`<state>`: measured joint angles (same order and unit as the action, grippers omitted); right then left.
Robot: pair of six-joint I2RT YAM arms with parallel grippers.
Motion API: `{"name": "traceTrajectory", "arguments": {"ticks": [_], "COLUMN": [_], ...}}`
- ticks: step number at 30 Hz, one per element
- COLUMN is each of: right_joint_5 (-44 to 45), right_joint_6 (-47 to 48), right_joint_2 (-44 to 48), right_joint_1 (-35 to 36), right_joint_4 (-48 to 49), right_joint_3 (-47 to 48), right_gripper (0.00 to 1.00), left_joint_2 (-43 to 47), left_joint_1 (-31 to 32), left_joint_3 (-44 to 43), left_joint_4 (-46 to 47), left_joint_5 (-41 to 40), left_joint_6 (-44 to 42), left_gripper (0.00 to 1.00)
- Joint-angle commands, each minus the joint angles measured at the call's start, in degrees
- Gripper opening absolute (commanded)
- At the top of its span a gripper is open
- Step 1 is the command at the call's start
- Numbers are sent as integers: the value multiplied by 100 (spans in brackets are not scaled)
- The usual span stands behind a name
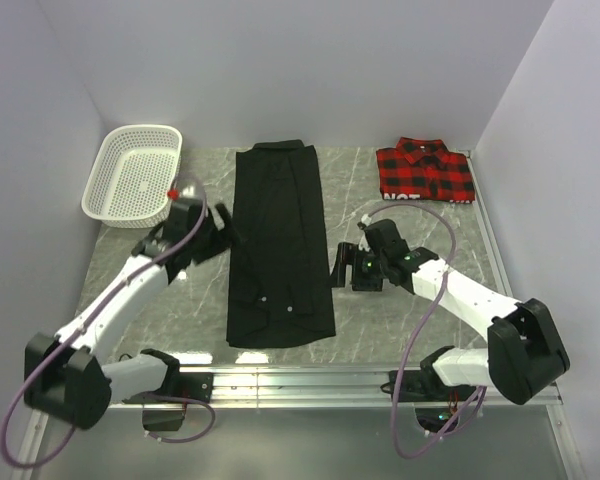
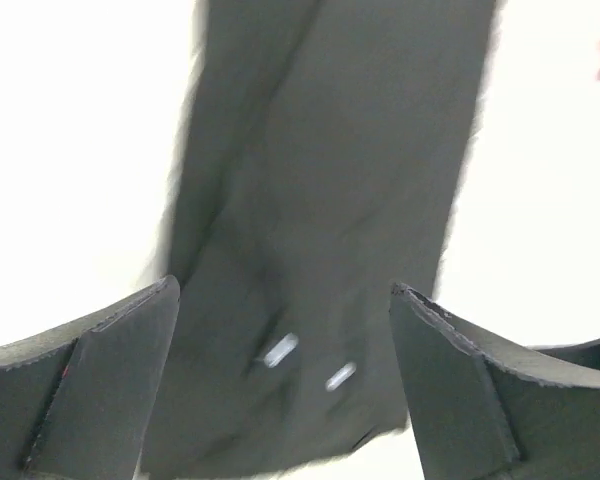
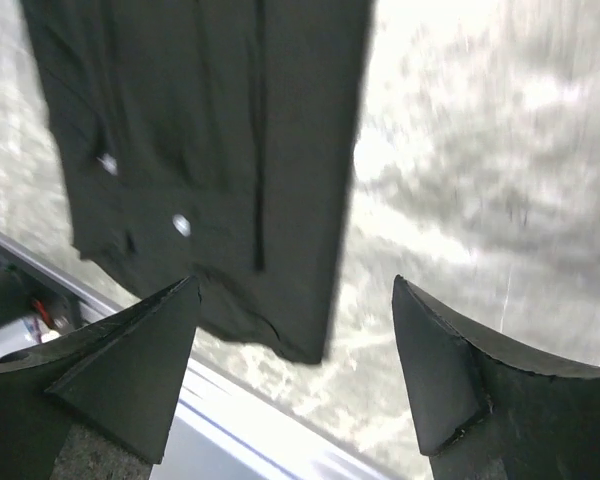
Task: Fold and stack the long sleeve shirts
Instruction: Fold the shirt
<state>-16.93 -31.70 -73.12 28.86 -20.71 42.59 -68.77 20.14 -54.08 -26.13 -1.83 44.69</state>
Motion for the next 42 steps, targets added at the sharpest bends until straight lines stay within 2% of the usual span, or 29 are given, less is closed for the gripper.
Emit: {"name": "traceTrajectory", "arguments": {"ticks": [1,3,6,11,21,25,30,34,37,42], "right_joint_5": [163,355,462,585,665,621,603,577,559,559], "right_joint_6": [-266,-397,-573,-881,-1119,-1101,-1040,-1013,-1004,-978], "right_joint_2": [-79,-237,-491,-922,-1459,-1582,-1670,-1653,-1653,-1635], "right_joint_1": [294,462,778,1331,1772,1798,1824,1807,1798,1798], "right_joint_4": [-354,-442,-592,-794,-856,-829,-830,-803,-803,-786], "right_joint_3": [-49,-14,56,153,294,311,356,355,355,355], "right_gripper": [82,81,77,73,67,60,43,15,3,0], "left_joint_2": [372,819,1181,1086,497,461,251,119,-13,48], "left_joint_1": [25,25,25,95,490,587,737,921,965,1009], "left_joint_3": [1082,1696,2146,2104,2148,2200,2200,2227,2201,2174], "left_joint_4": [-893,-894,-972,-1236,-1377,-1360,-1351,-1325,-1394,-1500], "left_joint_5": [252,612,814,930,842,798,736,754,745,596], "left_joint_6": [162,399,620,682,875,945,980,1042,1025,1104], "left_gripper": [92,89,85,81,74,71,69,64,57,48]}}
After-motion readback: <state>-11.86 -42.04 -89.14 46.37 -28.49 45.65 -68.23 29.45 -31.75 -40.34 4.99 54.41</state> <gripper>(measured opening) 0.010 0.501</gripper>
